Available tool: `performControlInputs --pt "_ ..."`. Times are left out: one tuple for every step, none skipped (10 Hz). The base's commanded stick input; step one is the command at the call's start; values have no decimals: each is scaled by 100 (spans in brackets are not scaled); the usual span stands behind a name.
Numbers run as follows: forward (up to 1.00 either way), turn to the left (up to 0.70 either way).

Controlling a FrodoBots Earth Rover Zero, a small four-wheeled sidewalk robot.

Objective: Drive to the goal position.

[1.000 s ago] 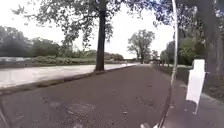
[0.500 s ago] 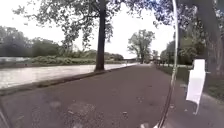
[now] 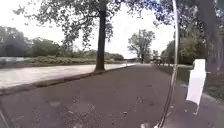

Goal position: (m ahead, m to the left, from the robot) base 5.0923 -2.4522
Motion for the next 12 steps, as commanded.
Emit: performControlInputs --pt "-100 0" --pt "-100 0" --pt "-100 0" --pt "-100 0" --pt "-100 0" --pt "-100 0" --pt "-18 0" --pt "0 0" --pt "0 0" --pt "0 0" --pt "0 0" --pt "0 0"
